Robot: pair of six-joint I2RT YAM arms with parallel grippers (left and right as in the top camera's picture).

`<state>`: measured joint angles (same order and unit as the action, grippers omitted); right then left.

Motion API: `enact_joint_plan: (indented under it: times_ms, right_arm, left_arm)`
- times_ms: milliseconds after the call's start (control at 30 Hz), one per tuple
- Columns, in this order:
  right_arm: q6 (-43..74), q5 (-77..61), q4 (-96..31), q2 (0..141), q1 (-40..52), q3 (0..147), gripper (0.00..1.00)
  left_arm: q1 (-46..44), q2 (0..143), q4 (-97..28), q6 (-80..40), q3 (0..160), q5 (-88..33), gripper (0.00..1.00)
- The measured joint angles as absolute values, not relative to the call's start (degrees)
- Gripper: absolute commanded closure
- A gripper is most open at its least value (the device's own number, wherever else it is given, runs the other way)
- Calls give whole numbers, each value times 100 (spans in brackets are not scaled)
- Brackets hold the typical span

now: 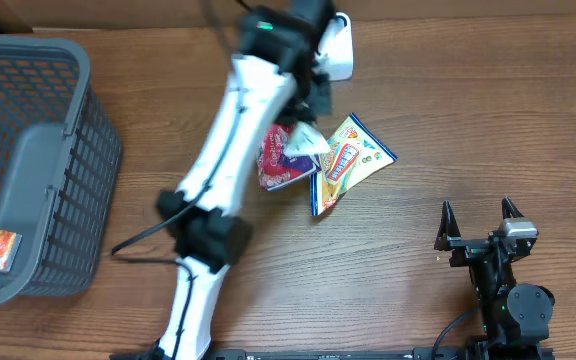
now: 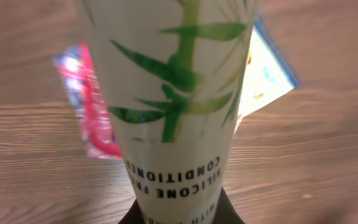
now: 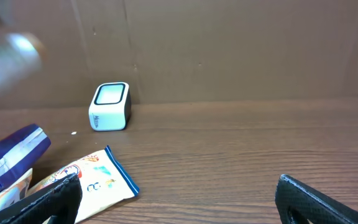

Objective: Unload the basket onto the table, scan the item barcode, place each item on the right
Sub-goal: 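Lift the Pantene tube out and carry it toward the scanner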

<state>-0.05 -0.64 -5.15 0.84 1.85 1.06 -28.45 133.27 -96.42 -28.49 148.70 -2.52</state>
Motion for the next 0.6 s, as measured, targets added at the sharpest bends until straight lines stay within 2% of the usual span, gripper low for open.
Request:
enact_joint_plan:
  times_ms: [200,367,400,500,600]
  right_arm:
    - [-1,-67,-517,84,187,106,0]
    - [-1,-67,-515,84,187,106,0]
    - [-3,-67,-519,84,187,106,0]
    - [-3,-67,-515,84,187,106,0]
    - [1,-67,-517,84,185,106,0]
  left_arm:
    - [-3271,14186,-9623,-2829,14851,-121,93]
    - [-3437,14584,-9636,-2814,14851,-97,83]
    - [-3448,14650,-9644,-2781,14851,-110,77]
    - [-3452,14774,-9666,-2604,14851,-307,47]
    - [-3452,14820,-9666,-2329,14851,-696,45]
